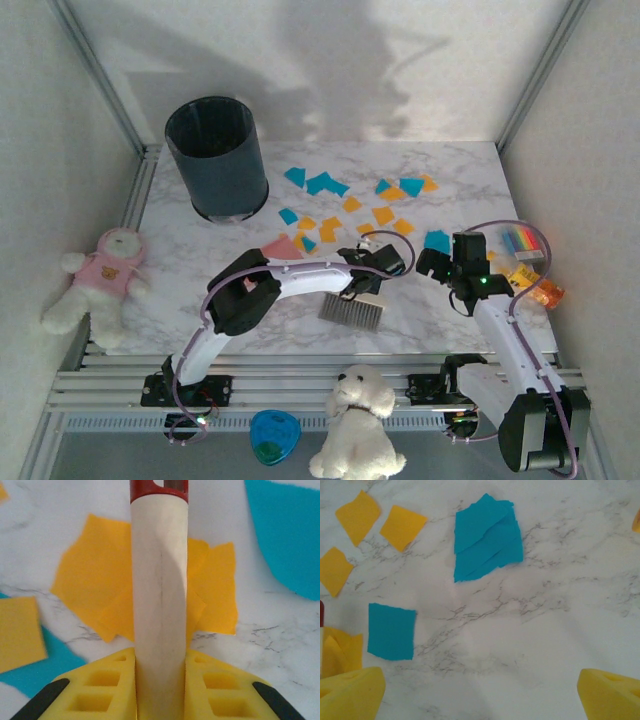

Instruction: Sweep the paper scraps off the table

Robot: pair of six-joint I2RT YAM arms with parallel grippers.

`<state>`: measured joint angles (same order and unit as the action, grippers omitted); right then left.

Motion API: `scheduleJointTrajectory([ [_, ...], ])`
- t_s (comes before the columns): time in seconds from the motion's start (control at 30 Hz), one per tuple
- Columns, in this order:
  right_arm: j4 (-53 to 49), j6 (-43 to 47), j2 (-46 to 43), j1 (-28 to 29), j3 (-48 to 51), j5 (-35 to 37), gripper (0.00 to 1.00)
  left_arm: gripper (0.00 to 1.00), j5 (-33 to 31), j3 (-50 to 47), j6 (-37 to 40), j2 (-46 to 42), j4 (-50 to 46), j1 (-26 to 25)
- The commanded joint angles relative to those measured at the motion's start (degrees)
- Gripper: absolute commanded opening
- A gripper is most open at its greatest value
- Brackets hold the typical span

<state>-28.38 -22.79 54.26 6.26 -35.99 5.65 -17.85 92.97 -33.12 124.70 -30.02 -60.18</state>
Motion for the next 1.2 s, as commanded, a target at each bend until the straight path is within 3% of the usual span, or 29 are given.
scheduleJointTrajectory([
  [0.0,-1.0,-1.2,1.3,0.1,-2.8,-3.6,0.99,0.17,-6.5,-1.5,7.9,-7.0,2.8,-0.3],
  [0.1,-1.2,-1.5,2.2,-0.5,-4.2,-6.2,0.99,0.16,-6.2,-4.7,15.4,-10.2,7.6,0.0],
  [0.27,-0.9,-1.2,4.3,-1.9,-7.3,-14.6,0.99,0.16,-0.2,-10.8,26.1,-14.9,16.3,2.5],
  [0.5,2.1,-0.9,4.3,-3.0,-8.8,-25.1,0.99,0.18,18.8,-20.9,33.9,-22.9,29.3,9.8],
  [0.63,6.3,-2.5,4.3,-3.2,-8.6,-33.8,0.99,0.18,24.9,-24.5,37.5,-26.2,33.2,12.2],
  [0.83,21.1,-9.9,4.7,-3.1,-5.2,-46.2,0.93,0.2,30.2,-28.9,43.7,-29.9,37.7,12.2],
  [1.17,27.5,-12.9,6.7,0.8,-5.5,-48.0,0.81,0.2,33.3,-29.3,44.5,-31.6,38.8,11.8],
])
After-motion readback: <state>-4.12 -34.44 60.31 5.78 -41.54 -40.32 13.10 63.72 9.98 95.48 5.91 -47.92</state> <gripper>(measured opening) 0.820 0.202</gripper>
